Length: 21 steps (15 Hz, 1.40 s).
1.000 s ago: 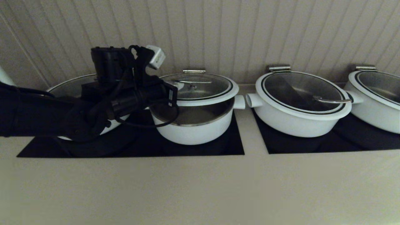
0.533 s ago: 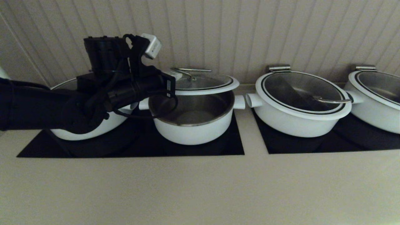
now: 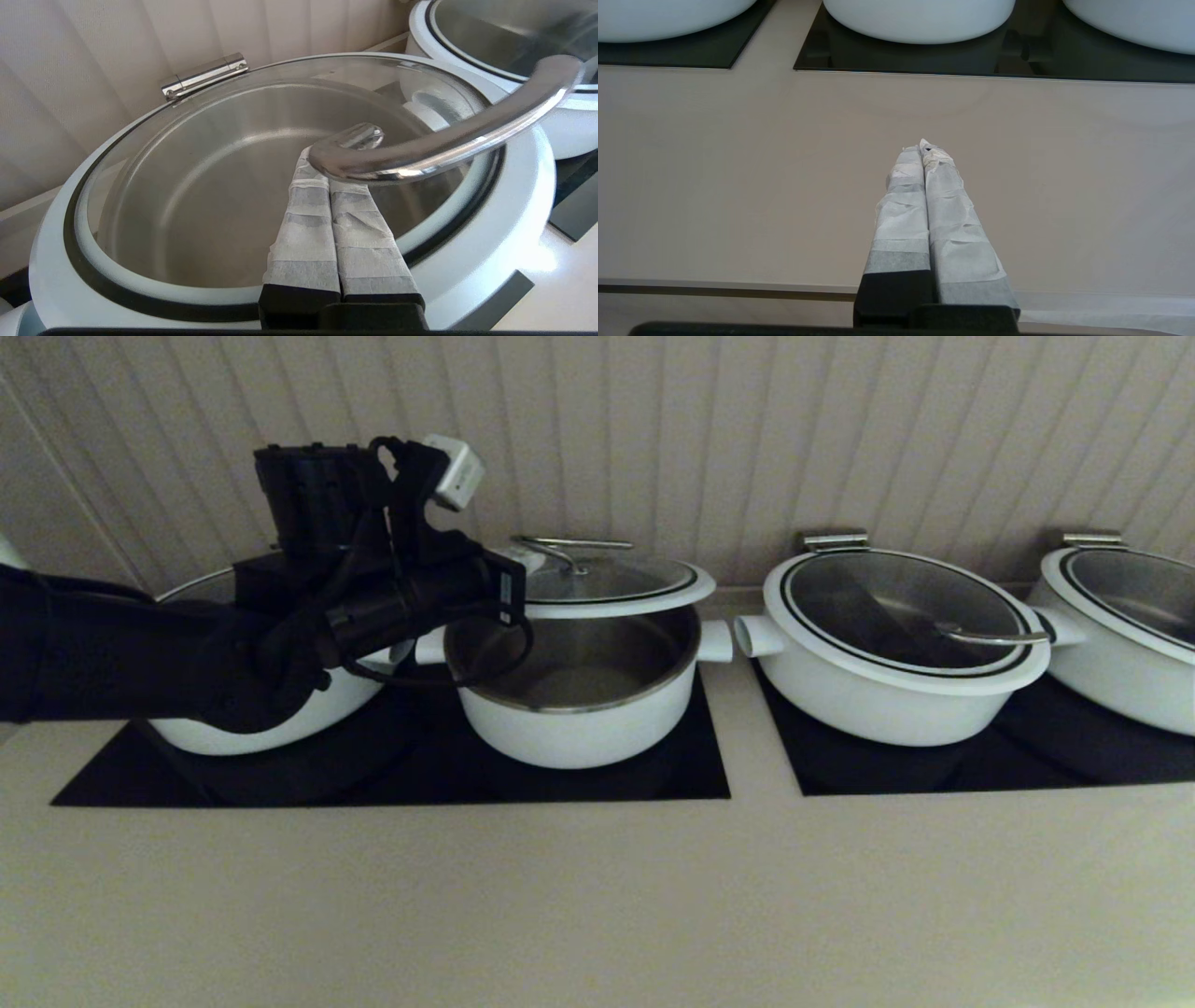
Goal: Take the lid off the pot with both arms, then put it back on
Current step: Hold the pot lid with the right arm
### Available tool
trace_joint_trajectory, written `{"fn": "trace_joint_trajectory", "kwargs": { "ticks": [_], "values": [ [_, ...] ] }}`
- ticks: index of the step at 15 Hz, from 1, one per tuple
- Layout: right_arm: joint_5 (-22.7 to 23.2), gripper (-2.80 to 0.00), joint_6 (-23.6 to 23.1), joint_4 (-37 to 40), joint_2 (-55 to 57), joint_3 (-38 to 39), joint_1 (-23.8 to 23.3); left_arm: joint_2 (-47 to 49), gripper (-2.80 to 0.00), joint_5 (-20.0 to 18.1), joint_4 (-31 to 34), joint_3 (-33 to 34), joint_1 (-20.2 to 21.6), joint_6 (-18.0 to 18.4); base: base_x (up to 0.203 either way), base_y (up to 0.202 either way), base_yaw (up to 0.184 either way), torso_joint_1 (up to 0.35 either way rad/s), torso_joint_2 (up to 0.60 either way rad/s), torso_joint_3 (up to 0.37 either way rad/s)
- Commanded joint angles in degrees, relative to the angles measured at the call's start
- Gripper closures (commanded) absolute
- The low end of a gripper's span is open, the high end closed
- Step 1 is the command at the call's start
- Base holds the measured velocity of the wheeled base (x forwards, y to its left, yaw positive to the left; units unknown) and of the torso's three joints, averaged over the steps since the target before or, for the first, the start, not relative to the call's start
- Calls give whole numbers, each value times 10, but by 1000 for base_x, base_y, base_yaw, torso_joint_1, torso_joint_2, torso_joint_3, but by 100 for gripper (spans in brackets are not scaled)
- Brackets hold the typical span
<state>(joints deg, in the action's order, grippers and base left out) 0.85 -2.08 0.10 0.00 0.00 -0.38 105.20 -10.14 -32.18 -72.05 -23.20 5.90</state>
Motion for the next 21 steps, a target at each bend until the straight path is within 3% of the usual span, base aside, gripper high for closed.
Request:
{"fn": "trace_joint_trajectory", "kwargs": {
  "ticks": [1,12,21],
  "values": [
    [0,0,0,0,0,0,0,8,0,-1,-2,-17,0,0,0,0,0,0,0,0],
    [1,0,-3,0,0,0,0,11,0,-1,0,-41,0,1,0,0,0,0,0,0],
    [19,0,-47,1,0,0,0,-10,0,-13,39,-55,0,5,0,0,0,0,0,0]
  ]
}}
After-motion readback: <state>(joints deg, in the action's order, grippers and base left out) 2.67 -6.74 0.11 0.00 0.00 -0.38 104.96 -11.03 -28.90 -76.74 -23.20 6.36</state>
